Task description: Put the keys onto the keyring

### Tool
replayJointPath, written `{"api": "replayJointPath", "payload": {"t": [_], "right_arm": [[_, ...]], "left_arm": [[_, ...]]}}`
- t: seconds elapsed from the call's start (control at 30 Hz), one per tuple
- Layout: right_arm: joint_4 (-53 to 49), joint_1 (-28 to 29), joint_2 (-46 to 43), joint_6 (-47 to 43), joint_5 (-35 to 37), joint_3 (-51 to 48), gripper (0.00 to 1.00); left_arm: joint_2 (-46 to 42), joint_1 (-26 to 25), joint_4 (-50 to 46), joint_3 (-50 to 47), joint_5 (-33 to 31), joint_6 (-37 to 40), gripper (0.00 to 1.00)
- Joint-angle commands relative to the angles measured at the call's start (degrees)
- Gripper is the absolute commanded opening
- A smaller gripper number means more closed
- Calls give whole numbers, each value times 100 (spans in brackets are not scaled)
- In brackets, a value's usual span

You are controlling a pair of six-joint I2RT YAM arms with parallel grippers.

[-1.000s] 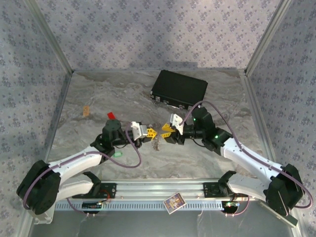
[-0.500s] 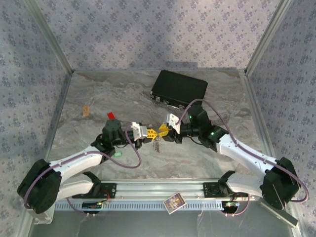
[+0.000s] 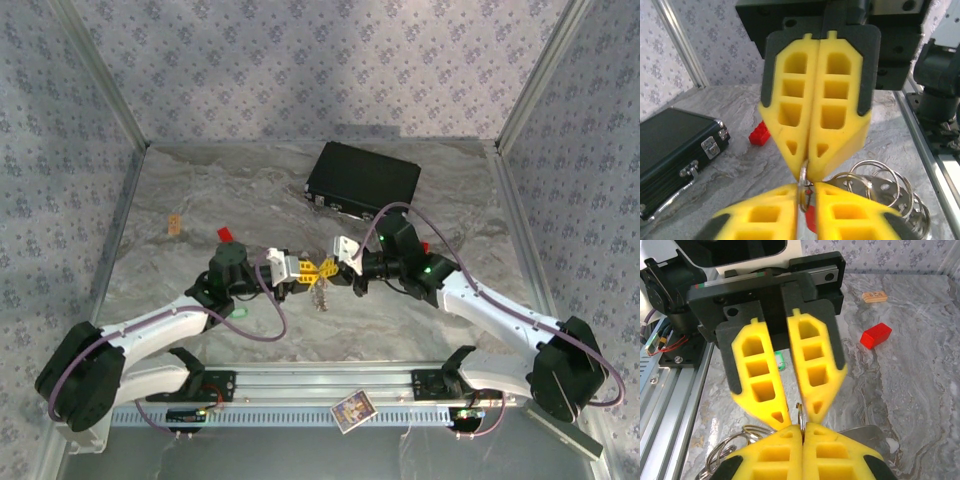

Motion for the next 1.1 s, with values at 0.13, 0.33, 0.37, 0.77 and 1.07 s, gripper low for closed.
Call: {"api": "replayJointPath", "payload": {"t": [0.13, 0.33, 0.37, 0.77, 1.07], "right_arm": [[-1396, 200, 42, -1012, 669, 795, 0], [-2001, 402, 249, -1355, 1121, 1223, 0], [-2038, 440, 269, -1378, 1159, 1287, 0], [-1401, 99, -4, -811, 532, 937, 25], [-295, -331, -245, 57, -296, 199, 27]], "left_arm": [[-333, -175, -1348, 532, -716, 617, 29], [-291, -233, -1728, 722, -680, 858, 17], [-275, -233, -1715, 737, -685, 868, 16], [-345, -258, -1332, 560, -707, 858, 0], [-284, -259, -346, 134, -702, 411, 0]]}}
